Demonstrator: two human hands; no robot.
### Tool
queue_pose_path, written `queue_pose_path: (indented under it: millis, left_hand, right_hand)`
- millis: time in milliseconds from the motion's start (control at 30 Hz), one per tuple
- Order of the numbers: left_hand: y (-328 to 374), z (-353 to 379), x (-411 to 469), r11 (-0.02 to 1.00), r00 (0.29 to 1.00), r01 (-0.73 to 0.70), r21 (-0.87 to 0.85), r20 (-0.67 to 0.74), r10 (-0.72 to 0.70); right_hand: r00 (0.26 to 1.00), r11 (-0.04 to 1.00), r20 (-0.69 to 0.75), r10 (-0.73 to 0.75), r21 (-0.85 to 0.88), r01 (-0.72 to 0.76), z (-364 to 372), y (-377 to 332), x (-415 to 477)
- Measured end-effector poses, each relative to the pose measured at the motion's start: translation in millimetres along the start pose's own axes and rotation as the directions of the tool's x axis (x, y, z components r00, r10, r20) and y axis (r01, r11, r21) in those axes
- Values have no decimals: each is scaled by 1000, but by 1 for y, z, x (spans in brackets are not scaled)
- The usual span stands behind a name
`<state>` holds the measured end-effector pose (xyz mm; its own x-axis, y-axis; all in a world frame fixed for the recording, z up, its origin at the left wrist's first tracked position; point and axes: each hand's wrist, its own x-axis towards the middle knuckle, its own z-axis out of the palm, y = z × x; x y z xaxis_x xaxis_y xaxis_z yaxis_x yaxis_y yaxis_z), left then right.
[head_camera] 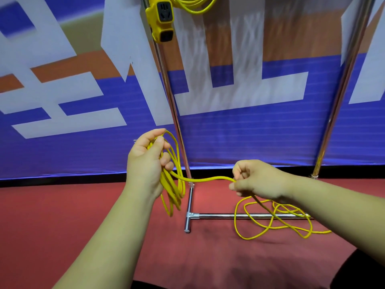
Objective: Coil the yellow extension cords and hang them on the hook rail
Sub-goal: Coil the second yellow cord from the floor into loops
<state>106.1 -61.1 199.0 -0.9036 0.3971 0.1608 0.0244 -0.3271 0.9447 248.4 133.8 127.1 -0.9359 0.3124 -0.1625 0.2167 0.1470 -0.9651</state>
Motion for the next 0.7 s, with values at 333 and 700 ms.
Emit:
queue_pose_path:
  millis: [333,700]
  left_hand:
    - [-3,-7,4,999,998,50,-19,32,-49]
    - [-23,10,-12,900,945,-23,436,303,-123]
  right_hand:
    - [999,1000,-35,-18,9,18,-6,-11,-7]
    - [963,971,-161,-218,62,231,-14,-37,-21]
